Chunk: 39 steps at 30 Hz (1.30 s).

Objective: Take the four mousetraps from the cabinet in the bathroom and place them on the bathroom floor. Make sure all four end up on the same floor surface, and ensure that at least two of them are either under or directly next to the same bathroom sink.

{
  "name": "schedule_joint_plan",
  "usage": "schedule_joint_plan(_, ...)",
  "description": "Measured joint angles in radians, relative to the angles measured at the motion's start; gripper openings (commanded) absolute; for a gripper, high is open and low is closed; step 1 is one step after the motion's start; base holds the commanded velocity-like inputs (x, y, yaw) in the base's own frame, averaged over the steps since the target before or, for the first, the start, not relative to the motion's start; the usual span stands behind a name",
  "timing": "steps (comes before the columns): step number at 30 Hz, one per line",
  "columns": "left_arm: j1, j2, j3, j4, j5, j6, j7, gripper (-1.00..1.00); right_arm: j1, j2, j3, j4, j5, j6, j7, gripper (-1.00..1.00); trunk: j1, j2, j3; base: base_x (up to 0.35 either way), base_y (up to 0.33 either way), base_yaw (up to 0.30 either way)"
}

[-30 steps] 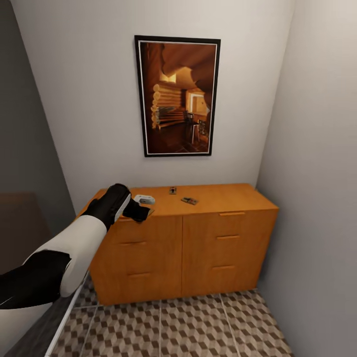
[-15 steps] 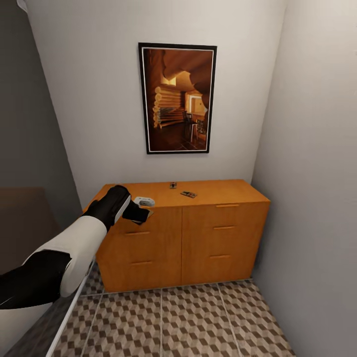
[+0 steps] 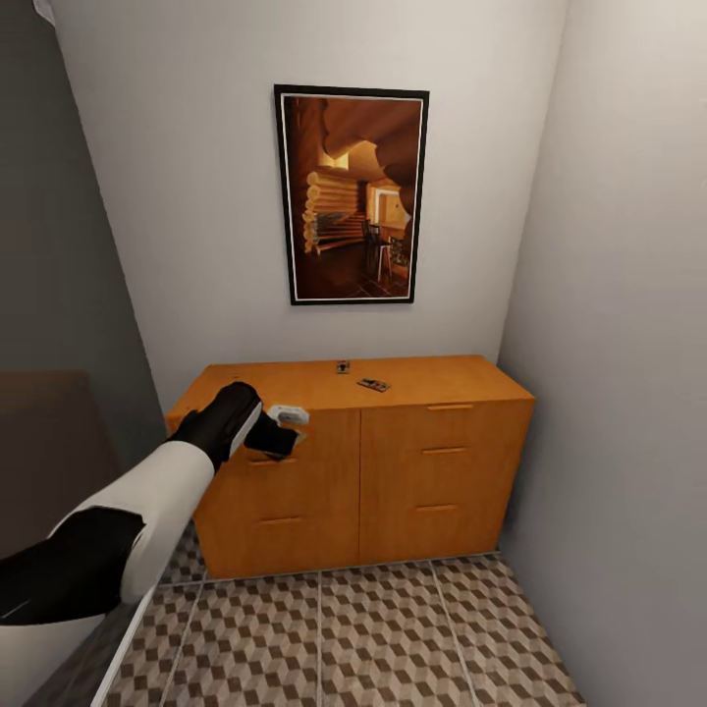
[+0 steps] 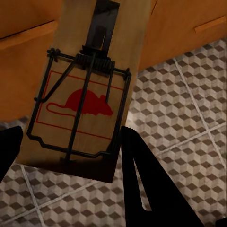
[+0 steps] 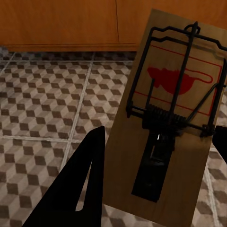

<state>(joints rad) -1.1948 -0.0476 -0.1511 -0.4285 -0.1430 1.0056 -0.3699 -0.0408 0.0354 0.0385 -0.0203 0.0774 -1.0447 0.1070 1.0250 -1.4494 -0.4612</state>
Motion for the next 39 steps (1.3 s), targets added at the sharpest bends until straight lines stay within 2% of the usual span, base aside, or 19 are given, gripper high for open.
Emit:
schedule_joint_plan(9,0.046,-0.012,0.000,0.000,0.001,-0.002,-0.001,-1.00,0.000,0.000,0.000,0.000,0.000,0.000,0.000,-1.00,0.000,0.000,0.000,0.000,0.000,0.000)
schedule_joint_plan(13,0.053,-0.028,-0.001,0.005,0.000,-0.002,-0.002,-1.00,0.000,0.000,0.000,0.000,0.000,0.000,0.001,-1.00,0.000,0.000,0.000,0.000,0.000,0.000)
schedule_joint_plan(16,0.058,-0.047,-0.003,0.040,0.002,-0.021,-0.002,-1.00,0.000,0.000,0.000,0.000,0.000,0.000,0.001,-1.00,0.000,0.000,0.000,0.000,0.000,0.000)
schedule_joint_plan(20,0.066,-0.064,-0.006,0.115,0.000,-0.105,-0.001,-1.00,0.000,0.000,0.000,0.000,0.000,0.000,0.000,-1.00,0.000,0.000,0.000,0.000,0.000,0.000)
schedule_joint_plan(26,0.071,-0.067,-0.006,0.206,-0.001,-0.177,-0.001,-1.00,0.000,0.000,0.000,0.000,0.000,0.000,0.001,-1.00,0.000,0.000,0.000,0.000,0.000,0.000)
schedule_joint_plan(33,0.125,-0.066,-0.004,0.341,-0.001,-0.363,0.007,-1.00,0.000,0.000,0.000,0.000,0.000,0.000,0.000,-1.00,0.000,0.000,0.000,0.000,0.000,0.000)
schedule_joint_plan(39,0.171,-0.066,-0.004,0.448,0.001,-0.517,0.090,-1.00,0.000,0.000,0.000,0.000,0.000,0.000,-0.001,-1.00,0.000,0.000,0.000,0.000,0.000,0.000)
